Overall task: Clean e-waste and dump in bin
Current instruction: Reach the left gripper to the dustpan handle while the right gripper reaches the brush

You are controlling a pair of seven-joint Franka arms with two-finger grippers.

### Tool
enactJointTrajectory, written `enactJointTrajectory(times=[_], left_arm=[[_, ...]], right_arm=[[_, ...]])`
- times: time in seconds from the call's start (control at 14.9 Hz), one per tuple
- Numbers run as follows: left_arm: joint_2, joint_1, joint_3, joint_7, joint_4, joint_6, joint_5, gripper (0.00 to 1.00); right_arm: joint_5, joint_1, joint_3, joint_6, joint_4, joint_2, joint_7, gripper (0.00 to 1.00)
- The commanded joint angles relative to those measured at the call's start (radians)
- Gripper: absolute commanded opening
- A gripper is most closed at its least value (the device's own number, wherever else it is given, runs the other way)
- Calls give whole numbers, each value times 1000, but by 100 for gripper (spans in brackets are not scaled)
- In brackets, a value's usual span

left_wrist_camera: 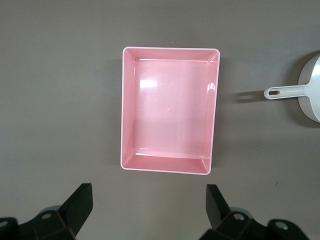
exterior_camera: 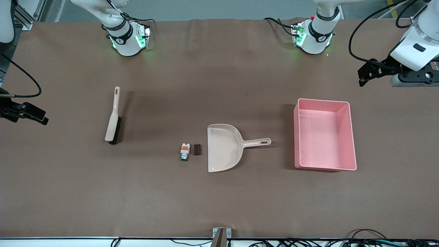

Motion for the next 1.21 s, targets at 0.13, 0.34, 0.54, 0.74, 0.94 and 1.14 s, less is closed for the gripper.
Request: enactJointTrajectory(times=[0.13,0.34,0.54,0.74,0.94,1.14], left_arm=[[12,4,-3,2,32,-16,2,100],[72,0,-9,14,65,-14,-1,100],[147,-22,-48,28,61,60,-30,100],[242,-31,-126,28,56,179,-27,100],[323,-39,-218,63,55,275,-12,100],[400,-45,-256,235,55,338,-4,100]], right_arm=[[11,6,0,3,-16,-17,-7,100],[10,24,0,-6,-22,-17,-1,100],[11,32,1,-48,-37,-17,-7,100],[11,47,0,16,-103,-15,-9,100],[11,43,1,159,-268,-15,-7,100],[13,46,1,263,-373,3,-7,100]])
